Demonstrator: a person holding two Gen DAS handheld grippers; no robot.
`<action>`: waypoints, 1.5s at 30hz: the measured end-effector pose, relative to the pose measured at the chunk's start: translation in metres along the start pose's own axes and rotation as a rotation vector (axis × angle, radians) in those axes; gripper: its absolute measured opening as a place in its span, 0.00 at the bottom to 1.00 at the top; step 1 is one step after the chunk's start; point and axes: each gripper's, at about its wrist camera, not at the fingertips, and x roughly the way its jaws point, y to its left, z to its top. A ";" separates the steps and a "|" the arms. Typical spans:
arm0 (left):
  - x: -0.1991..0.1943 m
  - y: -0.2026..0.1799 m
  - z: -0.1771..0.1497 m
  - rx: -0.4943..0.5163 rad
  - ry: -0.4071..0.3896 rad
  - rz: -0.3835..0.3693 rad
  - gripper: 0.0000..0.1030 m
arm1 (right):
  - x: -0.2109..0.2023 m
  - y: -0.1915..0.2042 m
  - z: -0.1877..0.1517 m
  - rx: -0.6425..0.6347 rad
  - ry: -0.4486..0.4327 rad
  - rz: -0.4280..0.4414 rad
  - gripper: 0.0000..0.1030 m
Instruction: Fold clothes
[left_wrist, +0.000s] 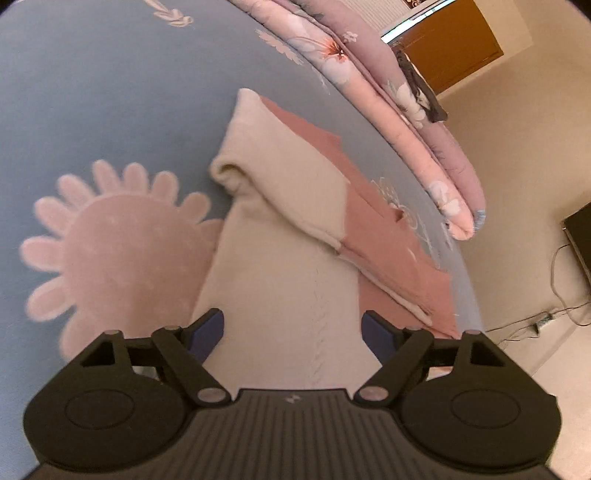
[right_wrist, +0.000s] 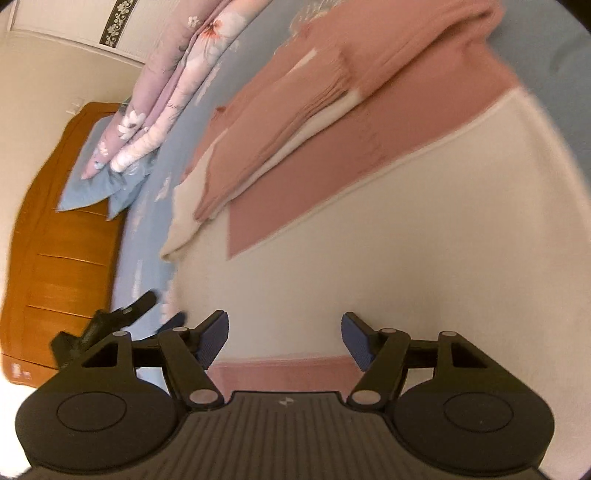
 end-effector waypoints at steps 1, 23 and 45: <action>-0.006 0.003 -0.001 -0.003 0.009 -0.006 0.79 | -0.006 -0.003 -0.003 0.009 -0.003 -0.002 0.70; 0.021 -0.049 -0.019 0.057 0.175 -0.154 0.82 | -0.035 -0.039 0.054 0.096 -0.225 -0.051 0.71; -0.041 -0.035 -0.080 -0.063 0.259 0.097 0.83 | -0.126 -0.062 -0.079 0.346 -0.168 -0.170 0.73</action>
